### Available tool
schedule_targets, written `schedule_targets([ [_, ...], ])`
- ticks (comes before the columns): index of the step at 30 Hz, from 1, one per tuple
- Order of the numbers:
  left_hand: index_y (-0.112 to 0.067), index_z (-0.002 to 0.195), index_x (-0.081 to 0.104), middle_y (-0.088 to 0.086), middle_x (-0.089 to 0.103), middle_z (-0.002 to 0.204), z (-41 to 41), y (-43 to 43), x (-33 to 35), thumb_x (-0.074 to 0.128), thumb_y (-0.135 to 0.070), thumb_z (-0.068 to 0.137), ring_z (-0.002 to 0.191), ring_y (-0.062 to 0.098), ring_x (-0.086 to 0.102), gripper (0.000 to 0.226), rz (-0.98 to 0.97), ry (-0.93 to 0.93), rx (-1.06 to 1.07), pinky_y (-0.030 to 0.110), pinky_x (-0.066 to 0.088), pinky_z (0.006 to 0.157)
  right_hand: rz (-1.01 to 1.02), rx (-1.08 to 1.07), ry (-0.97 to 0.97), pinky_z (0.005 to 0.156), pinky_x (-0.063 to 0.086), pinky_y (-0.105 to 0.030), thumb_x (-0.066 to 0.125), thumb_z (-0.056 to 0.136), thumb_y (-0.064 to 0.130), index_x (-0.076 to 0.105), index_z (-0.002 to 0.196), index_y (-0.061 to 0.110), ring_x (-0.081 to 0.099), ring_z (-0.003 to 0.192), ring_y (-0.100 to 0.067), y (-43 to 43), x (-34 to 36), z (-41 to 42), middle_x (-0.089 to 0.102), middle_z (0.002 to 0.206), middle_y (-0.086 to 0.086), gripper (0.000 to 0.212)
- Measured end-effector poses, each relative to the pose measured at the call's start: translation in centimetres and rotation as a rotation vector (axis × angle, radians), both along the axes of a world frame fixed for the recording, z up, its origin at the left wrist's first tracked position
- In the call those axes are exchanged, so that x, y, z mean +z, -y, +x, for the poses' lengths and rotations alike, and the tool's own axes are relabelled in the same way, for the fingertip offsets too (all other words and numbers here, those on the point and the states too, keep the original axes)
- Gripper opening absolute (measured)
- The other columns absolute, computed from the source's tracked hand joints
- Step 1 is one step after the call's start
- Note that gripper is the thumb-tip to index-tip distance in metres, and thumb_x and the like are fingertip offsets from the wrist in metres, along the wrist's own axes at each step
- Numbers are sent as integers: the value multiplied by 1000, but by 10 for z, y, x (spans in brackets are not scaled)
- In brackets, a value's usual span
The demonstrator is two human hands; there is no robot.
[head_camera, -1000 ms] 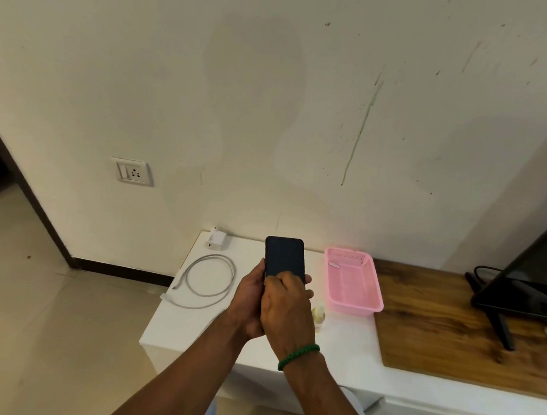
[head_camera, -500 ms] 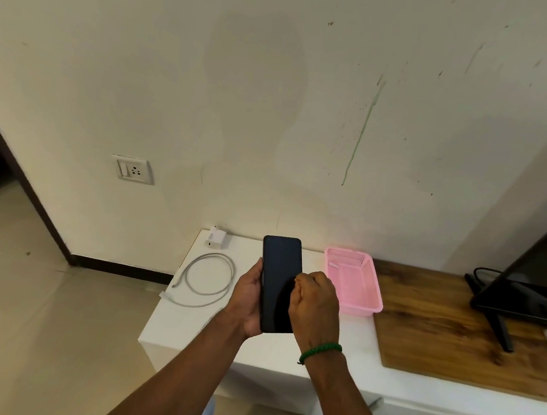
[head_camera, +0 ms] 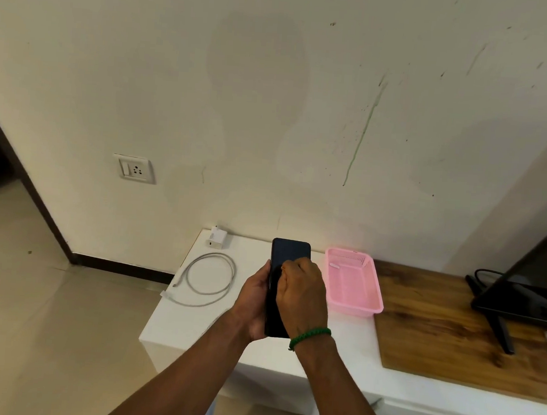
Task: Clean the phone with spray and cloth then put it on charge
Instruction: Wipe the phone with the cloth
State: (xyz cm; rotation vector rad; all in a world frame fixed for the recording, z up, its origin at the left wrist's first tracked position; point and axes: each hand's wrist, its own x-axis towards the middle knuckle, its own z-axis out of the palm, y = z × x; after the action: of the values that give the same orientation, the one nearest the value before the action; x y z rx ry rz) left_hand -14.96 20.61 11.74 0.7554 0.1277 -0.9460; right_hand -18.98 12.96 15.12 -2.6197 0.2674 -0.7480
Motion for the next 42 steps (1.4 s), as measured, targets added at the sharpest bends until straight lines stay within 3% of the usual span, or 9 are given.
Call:
schedule_targets([
  [3, -15, 134, 56, 12, 53, 137, -1, -1, 1, 47, -58, 88, 121, 32, 50, 63, -48, 10, -48, 43, 35, 107, -7, 6, -40, 64, 52, -35, 59, 80, 4, 64, 81, 0, 60, 75, -29, -12, -2, -2, 61, 83, -15, 6],
  [8, -11, 136, 52, 15, 58, 124, 2, -3, -4, 39, -59, 93, 110, 33, 57, 66, -87, 19, -57, 43, 44, 91, -69, 3, -49, 51, 54, -29, 73, 61, 22, 66, 71, 18, 62, 62, -16, -22, -16, -8, 63, 71, 1, 13],
  [12, -5, 130, 57, 17, 59, 118, 4, -6, -3, 35, -57, 94, 104, 34, 58, 66, -105, 27, -44, 43, 46, 87, -69, 42, -25, 62, 58, -29, 80, 65, 18, 70, 76, 8, 64, 65, -20, -26, -30, -15, 67, 74, -7, 18],
  [23, -7, 131, 56, 19, 60, 117, 4, -6, 1, 36, -57, 93, 101, 35, 58, 67, -119, 40, -31, 43, 47, 87, -81, 51, 19, 63, 60, -35, 81, 64, 16, 71, 79, 7, 66, 66, -22, -23, -30, -24, 69, 77, -9, 20],
  [27, -10, 126, 62, 14, 59, 120, 5, -4, 4, 45, -57, 88, 111, 31, 53, 63, -47, 49, -37, 42, 38, 103, -57, 33, 41, 61, 59, -34, 76, 71, 12, 68, 78, 5, 65, 64, -23, -13, -16, -17, 67, 77, -11, 13],
  [31, -16, 105, 72, 9, 69, 98, 5, -1, 4, 46, -59, 86, 90, 26, 64, 54, 41, 16, -10, 38, 47, 84, -29, 6, 65, 55, 57, -30, 55, 75, 15, 64, 73, 6, 60, 61, -23, 2, -6, -8, 64, 72, -10, 13],
  [36, -14, 91, 78, 12, 71, 90, 2, 1, 3, 37, -57, 92, 80, 27, 67, 59, 42, 13, -2, 40, 47, 84, -14, -14, 89, 56, 55, -29, 54, 75, 15, 65, 72, 5, 61, 59, -23, 12, -6, -7, 65, 71, -11, 15],
  [39, -13, 94, 77, 11, 70, 91, 0, 0, 5, 40, -57, 91, 81, 26, 66, 58, 13, 8, 2, 39, 47, 82, -32, -14, 76, 56, 56, -28, 56, 73, 18, 65, 73, 6, 62, 59, -22, 8, -9, -10, 66, 71, -10, 15],
  [42, -12, 114, 69, 11, 65, 104, 1, -1, 7, 43, -59, 89, 94, 27, 61, 60, 0, 0, -6, 39, 46, 87, -58, 8, 62, 55, 57, -28, 61, 73, 19, 66, 75, 8, 62, 59, -20, -1, -16, -17, 66, 73, -8, 13],
])
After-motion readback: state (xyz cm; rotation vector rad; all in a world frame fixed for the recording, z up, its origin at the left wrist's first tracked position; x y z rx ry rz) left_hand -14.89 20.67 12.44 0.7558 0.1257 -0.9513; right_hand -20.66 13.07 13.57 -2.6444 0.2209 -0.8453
